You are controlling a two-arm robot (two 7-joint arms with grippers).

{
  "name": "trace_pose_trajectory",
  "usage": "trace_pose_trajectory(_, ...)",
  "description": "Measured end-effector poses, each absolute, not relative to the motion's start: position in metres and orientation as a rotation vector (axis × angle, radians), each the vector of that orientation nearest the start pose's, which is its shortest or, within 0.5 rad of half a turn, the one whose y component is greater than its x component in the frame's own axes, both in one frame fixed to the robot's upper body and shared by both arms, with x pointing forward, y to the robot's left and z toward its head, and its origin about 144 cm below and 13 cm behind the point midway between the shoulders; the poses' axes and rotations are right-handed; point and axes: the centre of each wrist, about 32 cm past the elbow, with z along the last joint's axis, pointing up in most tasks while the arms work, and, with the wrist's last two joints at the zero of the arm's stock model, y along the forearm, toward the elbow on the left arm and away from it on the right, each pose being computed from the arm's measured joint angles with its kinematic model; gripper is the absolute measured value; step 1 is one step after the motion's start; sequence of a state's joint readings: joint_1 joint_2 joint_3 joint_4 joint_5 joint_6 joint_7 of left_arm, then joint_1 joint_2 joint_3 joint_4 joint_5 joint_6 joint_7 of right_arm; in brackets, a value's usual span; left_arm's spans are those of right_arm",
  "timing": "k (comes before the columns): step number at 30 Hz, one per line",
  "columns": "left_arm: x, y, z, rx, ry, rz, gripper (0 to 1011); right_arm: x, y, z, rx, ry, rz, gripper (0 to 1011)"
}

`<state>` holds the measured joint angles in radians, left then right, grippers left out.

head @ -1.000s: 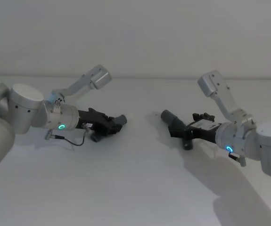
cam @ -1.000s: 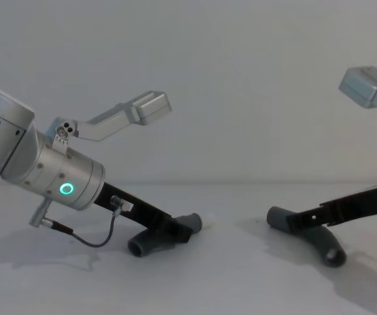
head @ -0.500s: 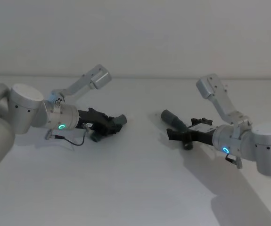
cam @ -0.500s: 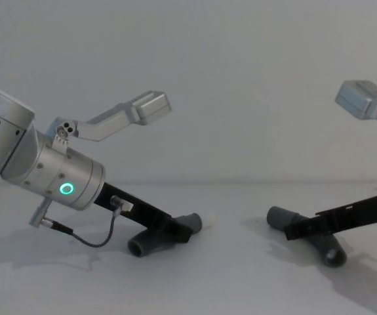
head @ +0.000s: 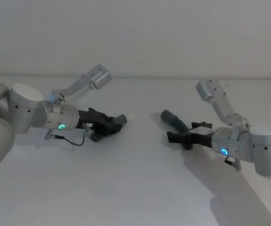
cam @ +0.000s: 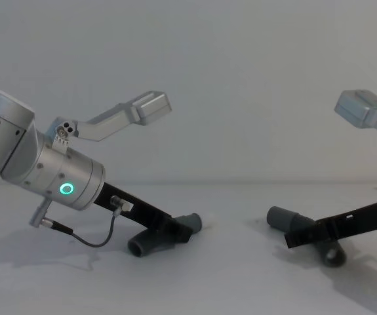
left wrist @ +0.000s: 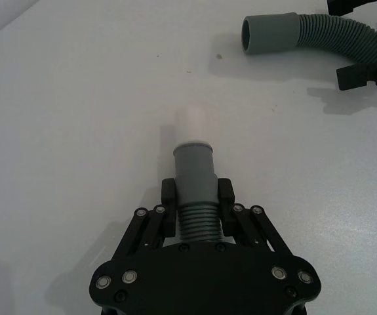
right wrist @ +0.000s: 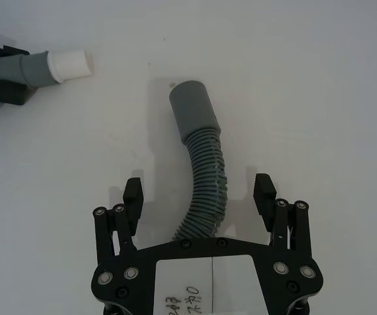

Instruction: Use both hands to pick up one end of the pipe from the table, align the ends, and insert them.

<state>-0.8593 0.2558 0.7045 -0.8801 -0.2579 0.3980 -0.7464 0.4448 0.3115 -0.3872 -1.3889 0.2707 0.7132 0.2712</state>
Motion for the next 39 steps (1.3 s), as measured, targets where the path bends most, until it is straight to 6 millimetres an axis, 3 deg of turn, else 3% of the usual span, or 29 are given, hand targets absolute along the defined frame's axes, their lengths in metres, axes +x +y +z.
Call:
trace_pose_trajectory(17, 0.6521, 0.1992, 1.2394, 0.581, 0.144, 0.555, 366, 0.5616, -0.2225, 1.2213, -0.565, 0.318, -1.033, 994)
trace_pose_trajectory(27, 0.6521, 0.1992, 1.2394, 0.582, 0.144, 0.555, 366, 0.5618, -0.2228, 1.2211, -0.569, 0.318, -1.034, 760)
trace_pose_trajectory(39, 0.6521, 0.1992, 1.2394, 0.581, 0.144, 0.555, 366, 0.5618, -0.2227, 1.2208, -0.571, 0.321, -1.032, 663)
